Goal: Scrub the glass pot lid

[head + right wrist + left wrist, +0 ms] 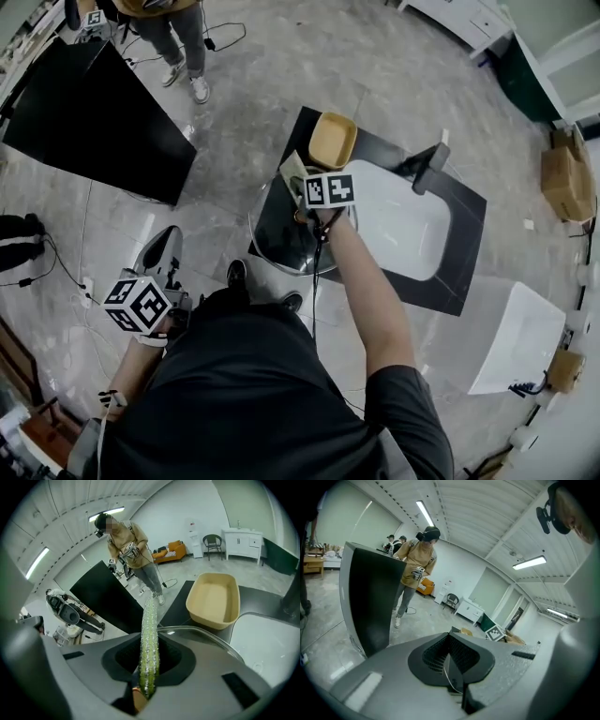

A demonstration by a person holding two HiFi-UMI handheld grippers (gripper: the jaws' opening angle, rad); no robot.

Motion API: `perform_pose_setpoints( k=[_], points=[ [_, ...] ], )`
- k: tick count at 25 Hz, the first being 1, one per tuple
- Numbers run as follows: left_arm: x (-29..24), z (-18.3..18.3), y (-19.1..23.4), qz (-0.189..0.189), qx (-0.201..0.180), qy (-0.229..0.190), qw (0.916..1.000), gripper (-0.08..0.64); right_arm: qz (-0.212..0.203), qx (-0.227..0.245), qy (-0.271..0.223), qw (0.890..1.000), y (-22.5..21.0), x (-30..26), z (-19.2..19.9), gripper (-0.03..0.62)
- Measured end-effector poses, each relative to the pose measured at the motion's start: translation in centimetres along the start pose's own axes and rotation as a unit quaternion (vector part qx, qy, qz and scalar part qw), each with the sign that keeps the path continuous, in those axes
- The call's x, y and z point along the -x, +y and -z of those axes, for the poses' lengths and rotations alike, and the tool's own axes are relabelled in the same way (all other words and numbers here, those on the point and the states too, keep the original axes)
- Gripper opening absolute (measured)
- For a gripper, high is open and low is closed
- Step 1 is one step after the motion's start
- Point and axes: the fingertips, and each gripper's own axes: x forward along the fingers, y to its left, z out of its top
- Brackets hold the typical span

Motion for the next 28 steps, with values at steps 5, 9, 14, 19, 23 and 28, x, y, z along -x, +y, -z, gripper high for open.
perform_pose_setpoints(
  k=[5,9,14,19,23,28],
  points=[
    [1.1,0.8,0.9,-0.015,0.01,-0.006,0.9998,0.002,-0.009,-0.068,-0.013,0.998,-2.4,-0.8,1.1,0.055],
    [1.1,1.2,-0.1,-0.007,0.003,0.0,1.0,0.002,-0.001,-0.167,-0.073,0.983,-5.0,0.7,2.2,0.055],
    [0.1,1.7,-2.4,0.021,-0.017,0.015,0.9995,0.002,0.04,-0.251,-0.151,0.955,-8.1,3.8,5.1,0.055],
    [-1.3,1.8,-5.0,0.059,-0.036,0.031,0.9971,0.002,0.082,-0.309,-0.208,0.924,-10.3,7.3,8.6,0.055],
    [-2.6,2.0,-7.5,0.096,-0.053,0.045,0.993,0.002,0.103,-0.349,-0.236,0.901,-11.7,9.8,11.9,0.055],
    [-4.5,2.9,-10.5,0.145,-0.073,0.07,0.9842,0.002,0.13,-0.385,-0.264,0.875,-12.2,12.0,16.2,0.055]
  ],
)
